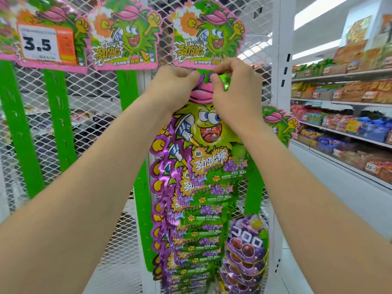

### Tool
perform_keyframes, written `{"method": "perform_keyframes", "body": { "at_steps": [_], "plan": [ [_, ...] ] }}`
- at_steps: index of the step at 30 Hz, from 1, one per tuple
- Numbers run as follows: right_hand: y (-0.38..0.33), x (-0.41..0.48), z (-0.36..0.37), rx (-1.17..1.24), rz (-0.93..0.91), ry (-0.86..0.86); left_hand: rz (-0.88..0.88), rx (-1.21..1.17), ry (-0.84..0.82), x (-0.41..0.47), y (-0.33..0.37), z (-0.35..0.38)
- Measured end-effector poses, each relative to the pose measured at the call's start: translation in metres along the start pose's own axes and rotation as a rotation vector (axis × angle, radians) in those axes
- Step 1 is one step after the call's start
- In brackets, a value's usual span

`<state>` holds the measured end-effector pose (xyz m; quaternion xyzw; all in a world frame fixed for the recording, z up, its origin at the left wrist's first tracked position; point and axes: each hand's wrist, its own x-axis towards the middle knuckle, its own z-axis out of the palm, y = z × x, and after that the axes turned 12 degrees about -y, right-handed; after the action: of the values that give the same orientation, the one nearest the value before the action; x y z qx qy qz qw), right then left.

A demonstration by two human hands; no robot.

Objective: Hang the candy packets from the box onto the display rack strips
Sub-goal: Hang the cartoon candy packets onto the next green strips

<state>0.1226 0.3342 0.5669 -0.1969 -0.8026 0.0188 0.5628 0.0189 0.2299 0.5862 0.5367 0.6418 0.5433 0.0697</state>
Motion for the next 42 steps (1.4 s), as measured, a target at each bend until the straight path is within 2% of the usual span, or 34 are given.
{"method": "perform_keyframes", "body": {
  "at_steps": [3,6,8,11,13,15,16,18,20,22,25,28,31,35,37,39,42],
  "plan": [
    [0.007,-0.015,0.005,-0.035,-0.059,-0.050,0.149,0.193,0.124,-0.003,-0.020,0.005],
    [0.007,-0.046,0.007,-0.123,-0.088,0.020,0.262,0.510,0.274,-0.022,-0.049,0.015],
    [0.002,-0.085,0.007,-0.093,-0.144,0.043,0.306,0.687,0.343,-0.050,-0.070,0.024],
    [-0.008,-0.175,0.013,0.106,-0.138,-0.160,0.433,0.775,0.360,-0.106,-0.112,0.039],
    [-0.009,-0.245,0.023,0.150,-0.006,-0.446,0.504,0.748,0.288,-0.147,-0.154,0.055],
    [-0.002,-0.313,0.035,0.093,0.130,-0.822,0.488,0.692,0.097,-0.189,-0.207,0.072],
    [0.003,-0.342,0.041,0.071,0.185,-1.005,0.433,0.671,-0.061,-0.211,-0.228,0.079],
    [0.017,-0.394,0.053,0.056,0.274,-1.319,0.155,0.668,-0.482,-0.252,-0.271,0.091],
    [0.028,-0.437,0.062,0.048,0.309,-1.556,-0.133,0.684,-0.881,-0.293,-0.311,0.102],
    [0.037,-0.479,0.073,-0.010,0.368,-1.738,-0.339,0.672,-1.083,-0.333,-0.356,0.111],
    [0.044,-0.531,0.088,-0.103,0.409,-1.912,-0.562,0.749,-1.237,-0.385,-0.416,0.127],
    [0.047,-0.565,0.101,-0.179,0.459,-1.957,-0.661,0.796,-1.335,-0.417,-0.447,0.137],
    [0.051,-0.599,0.119,-0.228,0.604,-1.897,-0.597,0.853,-1.332,-0.433,-0.473,0.139],
    [0.049,-0.638,0.136,-0.194,0.913,-1.868,-0.663,0.606,-1.397,-0.448,-0.496,0.145],
    [0.046,-0.646,0.144,-0.155,0.977,-1.870,-0.689,0.545,-1.443,-0.450,-0.502,0.148],
    [0.043,-0.646,0.155,-0.127,0.976,-1.829,-0.657,0.584,-1.502,-0.455,-0.511,0.147],
    [0.042,-0.640,0.169,-0.120,1.028,-1.752,-0.648,0.775,-1.559,-0.466,-0.523,0.132]
  ]
}}
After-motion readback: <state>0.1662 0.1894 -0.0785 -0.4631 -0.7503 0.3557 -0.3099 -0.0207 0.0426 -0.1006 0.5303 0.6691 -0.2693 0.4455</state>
